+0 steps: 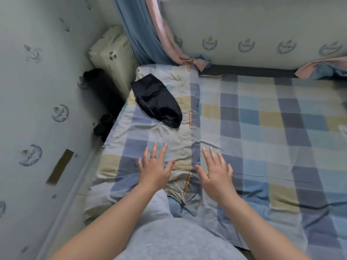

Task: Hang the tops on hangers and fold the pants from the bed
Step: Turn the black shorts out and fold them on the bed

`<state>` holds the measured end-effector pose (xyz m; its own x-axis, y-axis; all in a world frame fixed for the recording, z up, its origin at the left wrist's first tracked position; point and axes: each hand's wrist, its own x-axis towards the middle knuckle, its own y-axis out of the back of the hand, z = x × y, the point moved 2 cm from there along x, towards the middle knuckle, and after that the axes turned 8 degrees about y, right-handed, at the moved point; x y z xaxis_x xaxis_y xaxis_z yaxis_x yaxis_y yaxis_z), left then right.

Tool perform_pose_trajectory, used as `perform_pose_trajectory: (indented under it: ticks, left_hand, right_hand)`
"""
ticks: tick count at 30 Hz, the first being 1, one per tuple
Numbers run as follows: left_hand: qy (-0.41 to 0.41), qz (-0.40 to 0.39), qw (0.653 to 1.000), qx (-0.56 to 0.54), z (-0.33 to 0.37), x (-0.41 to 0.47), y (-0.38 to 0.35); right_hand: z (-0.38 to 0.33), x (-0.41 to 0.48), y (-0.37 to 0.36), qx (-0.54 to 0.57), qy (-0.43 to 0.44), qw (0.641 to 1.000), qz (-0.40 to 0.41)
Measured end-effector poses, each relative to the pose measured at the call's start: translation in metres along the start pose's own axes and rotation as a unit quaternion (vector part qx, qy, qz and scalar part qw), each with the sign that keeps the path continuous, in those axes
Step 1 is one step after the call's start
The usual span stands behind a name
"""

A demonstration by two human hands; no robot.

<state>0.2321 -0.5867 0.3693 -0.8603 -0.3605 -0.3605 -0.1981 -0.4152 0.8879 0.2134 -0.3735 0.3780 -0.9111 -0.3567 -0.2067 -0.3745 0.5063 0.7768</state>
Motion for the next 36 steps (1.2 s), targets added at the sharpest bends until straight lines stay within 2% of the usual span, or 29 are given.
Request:
perform_pose_trajectory:
  ticks: [5, 9, 14, 18, 22, 26, 30, 33, 36]
  left_hand:
    - [-0.008, 0.009, 1.0, -0.012, 0.009, 0.063, 0.012]
    - [-0.012, 0.006, 1.0, -0.001, -0.012, 0.137, 0.016]
    - [-0.022, 0.004, 1.0, 0.019, -0.064, 0.271, 0.024]
    - [-0.022, -0.018, 1.0, 0.013, -0.105, 0.401, 0.032]
    - [-0.001, -0.031, 0.999, 0.006, -0.143, 0.51, 0.016]
    - [0.011, -0.016, 1.0, -0.01, -0.175, 0.623, -0.016]
    - [0.001, 0.042, 0.999, 0.006, -0.188, 0.735, -0.044]
    - [-0.03, 0.165, 0.985, 0.033, -0.177, 0.814, -0.055]
    - [0.015, 0.232, 0.973, 0.008, -0.17, 0.878, -0.068]
  right_hand:
    - [0.005, 0.051, 0.005, -0.016, 0.002, 1.0, 0.015]
    - [-0.003, 0.123, -0.012, -0.037, -0.001, 0.999, 0.012]
    - [-0.039, 0.268, -0.064, -0.108, 0.03, 0.994, 0.004]
    - [-0.061, 0.396, -0.11, -0.137, 0.007, 0.99, -0.025]
    - [-0.058, 0.499, -0.152, -0.153, -0.03, 0.986, -0.057]
    - [-0.046, 0.605, -0.197, -0.196, 0.008, 0.978, -0.074]
    - [-0.032, 0.705, -0.235, -0.22, 0.037, 0.973, -0.051]
    - [-0.025, 0.768, -0.254, -0.238, 0.072, 0.968, -0.036]
    - [-0.021, 0.827, -0.264, -0.249, 0.1, 0.963, -0.013]
